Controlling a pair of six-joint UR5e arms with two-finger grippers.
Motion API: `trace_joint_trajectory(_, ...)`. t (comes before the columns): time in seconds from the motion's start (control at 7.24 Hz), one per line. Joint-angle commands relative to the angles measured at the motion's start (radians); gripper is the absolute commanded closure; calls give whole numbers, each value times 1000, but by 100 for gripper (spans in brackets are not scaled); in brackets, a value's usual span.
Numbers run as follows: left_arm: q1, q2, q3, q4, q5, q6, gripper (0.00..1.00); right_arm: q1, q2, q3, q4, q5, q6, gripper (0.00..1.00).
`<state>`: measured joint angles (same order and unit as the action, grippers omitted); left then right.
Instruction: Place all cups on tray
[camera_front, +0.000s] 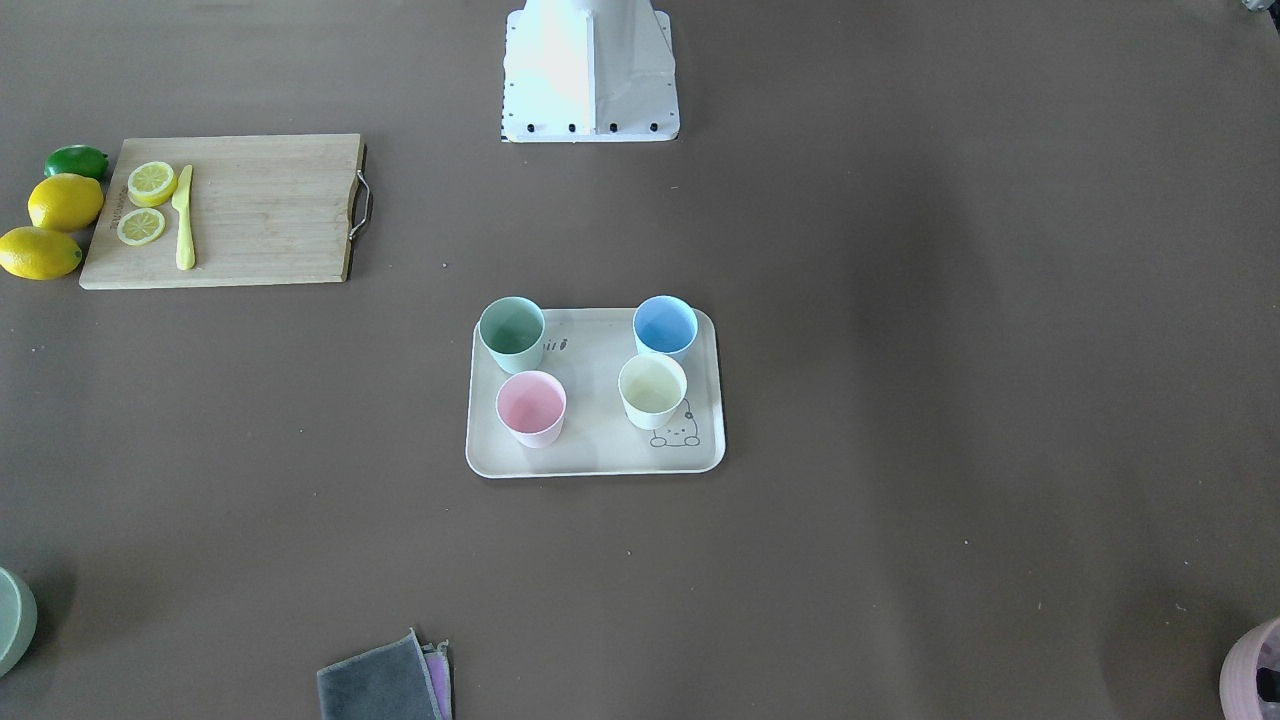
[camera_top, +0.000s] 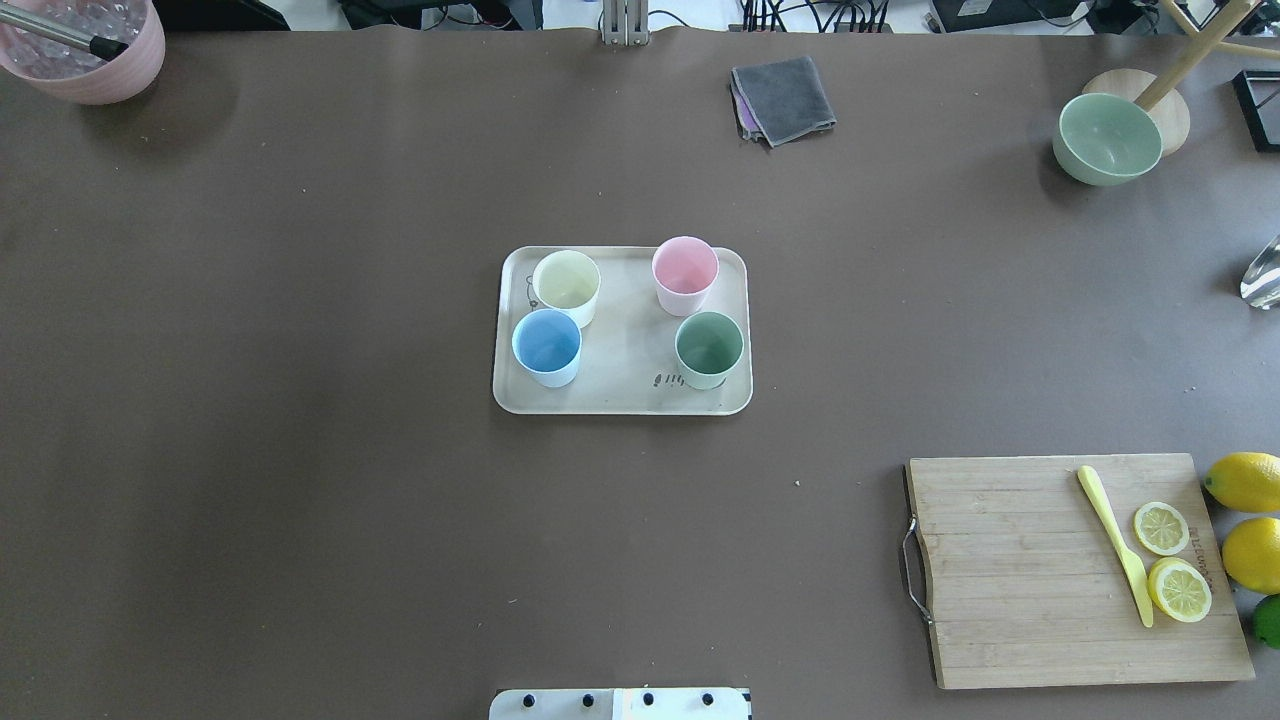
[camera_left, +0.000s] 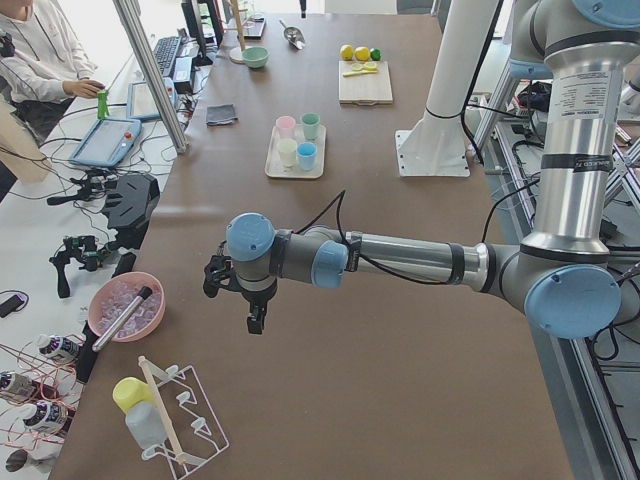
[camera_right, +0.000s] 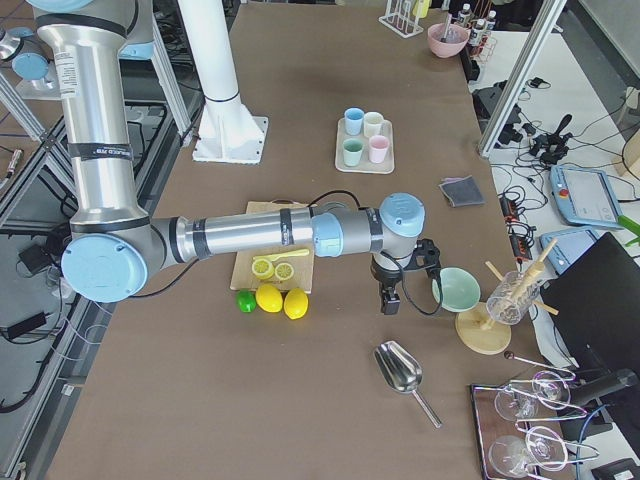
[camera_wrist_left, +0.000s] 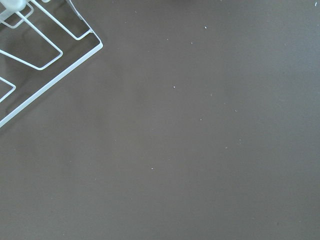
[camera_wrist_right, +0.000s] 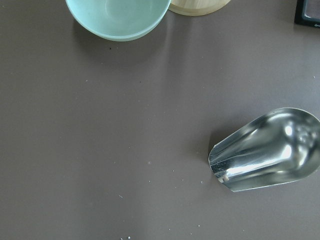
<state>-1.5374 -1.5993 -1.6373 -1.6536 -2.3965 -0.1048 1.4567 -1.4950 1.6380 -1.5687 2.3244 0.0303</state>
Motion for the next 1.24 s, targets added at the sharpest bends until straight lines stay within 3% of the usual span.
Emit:
trace_joint_trajectory(0.0, -1, -2, -4, -2, -1, 1, 2, 2, -14, 2, 6, 1, -4, 0)
trace_joint_trajectory(1.11, -1, 9, -12, 0, 2, 1, 2, 39, -67, 28, 6, 3, -53, 0)
